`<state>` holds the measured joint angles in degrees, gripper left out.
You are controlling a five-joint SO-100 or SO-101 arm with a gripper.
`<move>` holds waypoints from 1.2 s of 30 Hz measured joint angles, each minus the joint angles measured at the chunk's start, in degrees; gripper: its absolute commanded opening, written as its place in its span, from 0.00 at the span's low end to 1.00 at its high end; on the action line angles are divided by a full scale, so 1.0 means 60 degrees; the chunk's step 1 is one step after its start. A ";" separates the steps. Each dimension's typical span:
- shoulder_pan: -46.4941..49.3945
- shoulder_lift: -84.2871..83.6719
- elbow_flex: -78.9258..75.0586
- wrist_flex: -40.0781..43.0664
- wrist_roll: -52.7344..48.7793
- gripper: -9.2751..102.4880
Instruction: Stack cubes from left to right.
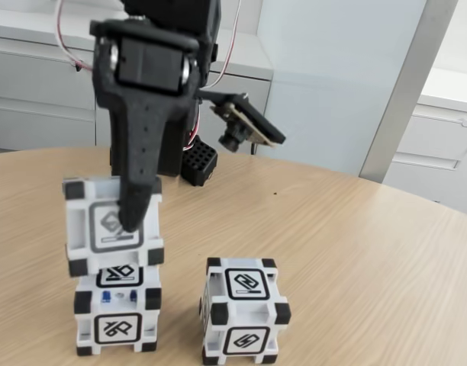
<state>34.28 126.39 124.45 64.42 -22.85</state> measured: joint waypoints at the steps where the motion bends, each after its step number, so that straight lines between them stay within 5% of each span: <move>1: 0.0000 0.0000 0.0000 -0.0044 0.0000 0.28; 36: -0.0015 0.0029 -0.0015 -0.0044 -0.0190 0.42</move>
<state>34.19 126.56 124.37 64.16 -23.99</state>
